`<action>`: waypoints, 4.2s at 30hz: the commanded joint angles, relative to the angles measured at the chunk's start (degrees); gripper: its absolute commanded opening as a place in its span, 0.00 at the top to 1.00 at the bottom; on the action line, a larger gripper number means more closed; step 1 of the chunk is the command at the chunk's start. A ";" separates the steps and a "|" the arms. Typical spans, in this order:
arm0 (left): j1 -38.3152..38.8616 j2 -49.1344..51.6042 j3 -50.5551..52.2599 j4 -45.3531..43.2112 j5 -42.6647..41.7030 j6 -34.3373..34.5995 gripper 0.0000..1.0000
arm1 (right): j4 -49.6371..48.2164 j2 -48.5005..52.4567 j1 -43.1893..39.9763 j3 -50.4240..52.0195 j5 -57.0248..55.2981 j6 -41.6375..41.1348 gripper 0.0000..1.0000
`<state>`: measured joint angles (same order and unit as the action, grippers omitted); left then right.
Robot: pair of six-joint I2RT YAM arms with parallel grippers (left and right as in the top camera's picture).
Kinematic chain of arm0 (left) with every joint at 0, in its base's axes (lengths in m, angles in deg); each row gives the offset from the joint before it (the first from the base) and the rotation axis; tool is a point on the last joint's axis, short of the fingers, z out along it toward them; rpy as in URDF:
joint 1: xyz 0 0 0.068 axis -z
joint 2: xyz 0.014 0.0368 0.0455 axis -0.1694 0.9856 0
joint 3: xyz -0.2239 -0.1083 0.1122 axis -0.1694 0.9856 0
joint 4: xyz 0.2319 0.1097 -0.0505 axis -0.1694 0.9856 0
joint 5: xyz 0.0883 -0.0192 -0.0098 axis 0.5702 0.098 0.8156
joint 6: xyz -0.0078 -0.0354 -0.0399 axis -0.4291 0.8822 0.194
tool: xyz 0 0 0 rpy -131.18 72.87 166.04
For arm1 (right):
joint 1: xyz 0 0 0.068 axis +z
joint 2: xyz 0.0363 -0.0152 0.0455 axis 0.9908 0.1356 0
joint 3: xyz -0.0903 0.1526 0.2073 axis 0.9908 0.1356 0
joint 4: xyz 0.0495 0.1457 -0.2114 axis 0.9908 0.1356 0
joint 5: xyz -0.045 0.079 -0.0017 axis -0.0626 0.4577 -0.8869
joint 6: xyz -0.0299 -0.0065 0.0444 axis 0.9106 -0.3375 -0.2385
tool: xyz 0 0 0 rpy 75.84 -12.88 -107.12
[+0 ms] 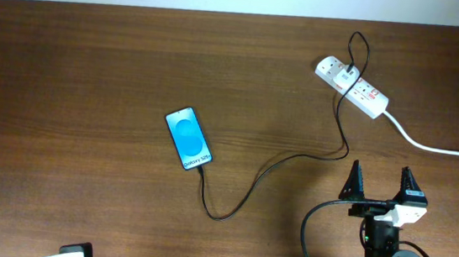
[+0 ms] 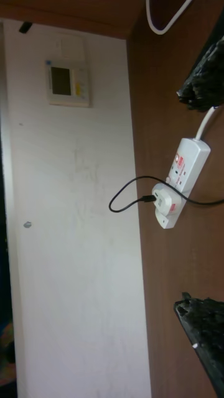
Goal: Plug charger to phone and switch on socket
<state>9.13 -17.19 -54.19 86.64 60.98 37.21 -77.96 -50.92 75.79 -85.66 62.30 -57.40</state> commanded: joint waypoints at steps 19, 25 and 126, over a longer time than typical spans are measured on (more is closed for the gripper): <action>-0.28 -0.17 -0.02 0.02 -0.20 0.55 0.01 | 11.41 -0.59 0.35 0.28 0.52 -0.17 0.02; -0.28 -0.35 0.02 -3.43 -0.15 0.79 0.01 | 11.43 -0.59 0.35 0.28 0.52 -0.17 0.02; 3.58 -7.67 53.55 -91.93 9.66 -16.57 0.01 | 11.43 -0.59 0.35 0.28 0.52 -0.17 0.02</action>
<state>12.43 -24.36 -1.10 -5.20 71.25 21.73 -66.79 -51.14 75.84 -85.66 62.49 -57.42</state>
